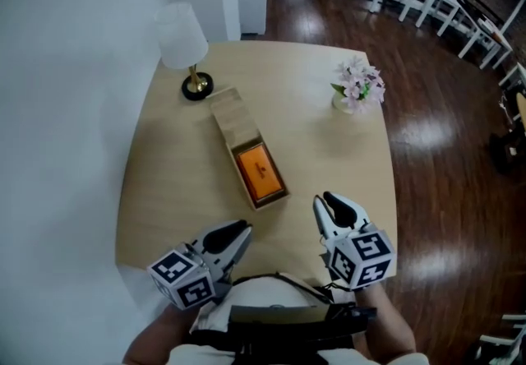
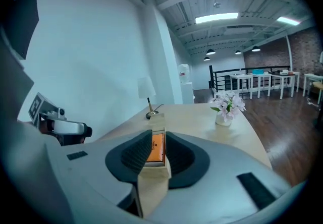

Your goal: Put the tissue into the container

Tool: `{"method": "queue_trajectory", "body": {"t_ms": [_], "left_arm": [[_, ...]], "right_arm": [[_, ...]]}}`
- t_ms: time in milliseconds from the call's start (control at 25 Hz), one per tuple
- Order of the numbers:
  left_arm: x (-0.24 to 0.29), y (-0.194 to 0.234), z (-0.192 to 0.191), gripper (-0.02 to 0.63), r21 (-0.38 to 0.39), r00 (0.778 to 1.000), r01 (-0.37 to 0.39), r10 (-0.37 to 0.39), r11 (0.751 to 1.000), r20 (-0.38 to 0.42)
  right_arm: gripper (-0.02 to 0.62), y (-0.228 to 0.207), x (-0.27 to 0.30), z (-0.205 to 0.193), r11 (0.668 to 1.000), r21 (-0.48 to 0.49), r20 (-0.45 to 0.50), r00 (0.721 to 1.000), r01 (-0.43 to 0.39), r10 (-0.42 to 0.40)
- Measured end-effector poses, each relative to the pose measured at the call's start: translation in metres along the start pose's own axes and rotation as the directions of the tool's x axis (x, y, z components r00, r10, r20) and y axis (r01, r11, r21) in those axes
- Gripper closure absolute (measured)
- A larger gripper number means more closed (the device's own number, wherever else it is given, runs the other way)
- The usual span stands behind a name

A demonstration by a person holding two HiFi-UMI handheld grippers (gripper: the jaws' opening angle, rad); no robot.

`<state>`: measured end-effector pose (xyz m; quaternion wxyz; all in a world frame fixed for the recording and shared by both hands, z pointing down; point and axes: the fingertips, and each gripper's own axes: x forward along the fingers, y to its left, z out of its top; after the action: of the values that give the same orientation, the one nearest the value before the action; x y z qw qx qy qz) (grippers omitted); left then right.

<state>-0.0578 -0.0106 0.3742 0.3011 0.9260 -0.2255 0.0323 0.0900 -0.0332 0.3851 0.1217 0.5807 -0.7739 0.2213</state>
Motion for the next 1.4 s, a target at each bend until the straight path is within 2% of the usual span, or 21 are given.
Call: {"method": "queue_trajectory", "body": {"t_ms": [240, 440, 520, 720, 800, 1400], "left_arm": [[0.012, -0.011, -0.002, 0.532, 0.013, 1.000, 0.010, -0.009, 1.000, -0.028], [0.019, -0.021, -0.008, 0.532, 0.007, 0.998, 0.028, -0.027, 1.000, -0.053], [0.023, -0.025, -0.009, 0.558, 0.011, 0.998, 0.034, -0.033, 0.999, -0.062], [0.026, -0.027, -0.017, 0.560, 0.009, 0.996, 0.034, -0.033, 0.999, -0.087], [0.027, -0.027, -0.020, 0.586, 0.009, 0.994, 0.030, -0.029, 1.000, -0.102], [0.027, -0.033, -0.027, 0.586, 0.032, 0.986, 0.059, -0.053, 0.998, -0.158]], "right_arm": [[0.536, -0.020, -0.028, -0.007, 0.997, 0.061, 0.022, 0.999, 0.046, -0.048], [0.584, -0.025, -0.042, -0.017, 0.994, 0.086, 0.019, 0.998, 0.065, -0.067], [0.595, -0.026, -0.045, -0.019, 0.994, 0.090, 0.017, 0.998, 0.066, -0.068], [0.595, -0.023, -0.048, -0.026, 0.994, 0.092, -0.001, 0.998, 0.056, -0.057], [0.595, -0.023, -0.048, -0.026, 0.994, 0.092, 0.005, 0.998, 0.057, -0.058], [0.595, -0.002, -0.049, -0.030, 0.997, 0.081, -0.013, 1.000, 0.014, -0.013]]}}
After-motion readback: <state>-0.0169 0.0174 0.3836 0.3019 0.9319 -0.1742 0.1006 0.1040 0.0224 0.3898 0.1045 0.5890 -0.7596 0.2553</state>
